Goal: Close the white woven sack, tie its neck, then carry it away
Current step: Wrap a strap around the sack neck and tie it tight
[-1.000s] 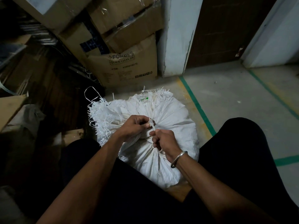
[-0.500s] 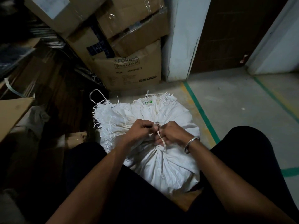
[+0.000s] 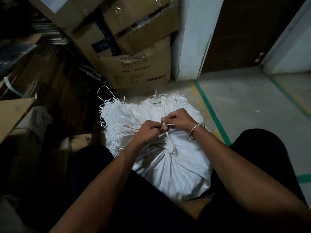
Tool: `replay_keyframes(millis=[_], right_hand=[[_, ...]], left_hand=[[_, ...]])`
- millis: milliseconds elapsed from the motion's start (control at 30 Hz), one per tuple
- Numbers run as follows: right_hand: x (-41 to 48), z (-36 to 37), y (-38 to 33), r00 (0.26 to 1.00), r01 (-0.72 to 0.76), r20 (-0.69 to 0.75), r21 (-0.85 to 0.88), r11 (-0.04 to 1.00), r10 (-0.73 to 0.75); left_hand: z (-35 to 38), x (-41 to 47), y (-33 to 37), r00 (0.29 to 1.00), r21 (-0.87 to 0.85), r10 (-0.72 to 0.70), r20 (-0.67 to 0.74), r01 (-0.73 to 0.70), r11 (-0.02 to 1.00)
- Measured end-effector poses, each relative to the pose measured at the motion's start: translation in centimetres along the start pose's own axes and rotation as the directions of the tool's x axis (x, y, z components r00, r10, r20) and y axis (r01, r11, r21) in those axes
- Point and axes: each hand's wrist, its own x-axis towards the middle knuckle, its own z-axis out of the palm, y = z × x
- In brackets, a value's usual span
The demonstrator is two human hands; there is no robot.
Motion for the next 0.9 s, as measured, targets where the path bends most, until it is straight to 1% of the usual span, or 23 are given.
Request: replay_keyframes(millis=[67, 133, 167, 300, 367, 467, 567, 700, 733, 800, 867, 900], right_hand=[[0.4, 0.5, -0.2, 0.997, -0.004, -0.073, 0.01, 1.0, 0.005], [1.1, 0.6, -1.0, 0.99, -0.024, -0.137, 0.093, 0.995, 0.037], [1.5, 0.5, -1.4, 0.988, -0.035, -0.145, 0.133, 0.99, 0.054], [2.4, 0.7, -2.6, 0.994, -0.078, -0.057, 0.217, 0.973, 0.092], [2.9, 1.1, -2.9, 0.988, -0.106, -0.08, 0.287, 0.952, 0.134], [4.3, 0.5, -3.3, 0.954, -0.093, -0.217, 0.439, 0.893, 0.206], [5.4, 0.2, -3.4, 0.932, -0.054, -0.299, 0.442, 0.895, 0.204], [6.8, 0.9, -4.0, 0.868, 0.022, -0.454, 0.436, 0.9, 0.199], [6.9, 1.0, -4.1, 0.86, 0.037, -0.474, 0.431, 0.902, 0.191], [6.9, 0.8, -3.7, 0.845, 0.031, -0.487, 0.455, 0.89, 0.22], [6.7, 0.3, -3.5, 0.849, 0.034, -0.473, 0.494, 0.869, 0.236], [6.6, -0.2, -3.7, 0.853, 0.038, -0.474, 0.472, 0.881, 0.217]], left_hand=[[0.2, 0.2, 0.1, 1.0, 0.02, 0.0, -0.024, 0.0, 1.0], [0.3, 0.3, 0.3, 0.999, 0.009, 0.006, -0.04, -0.006, 1.0], [0.3, 0.3, 0.3, 0.999, -0.004, 0.005, -0.045, -0.005, 1.0], [-0.5, 0.1, 0.4, 0.998, -0.045, 0.003, -0.062, -0.006, 0.999], [-0.5, 0.2, 0.2, 0.997, -0.002, 0.019, -0.079, -0.019, 1.0], [0.1, 0.4, 0.1, 0.993, 0.141, 0.079, -0.085, -0.066, 0.988], [0.3, 0.6, -0.1, 0.987, 0.233, 0.124, -0.106, -0.096, 0.968], [0.0, 0.6, 0.1, 0.973, 0.318, 0.191, -0.131, -0.141, 0.937], [0.1, 0.6, 0.0, 0.969, 0.332, 0.21, -0.13, -0.157, 0.93], [0.2, 0.6, -0.2, 0.962, 0.349, 0.25, -0.111, -0.198, 0.916], [0.2, 0.5, -0.5, 0.951, 0.37, 0.296, -0.085, -0.246, 0.896], [0.3, 0.4, -0.6, 0.951, 0.362, 0.295, -0.089, -0.245, 0.899]])
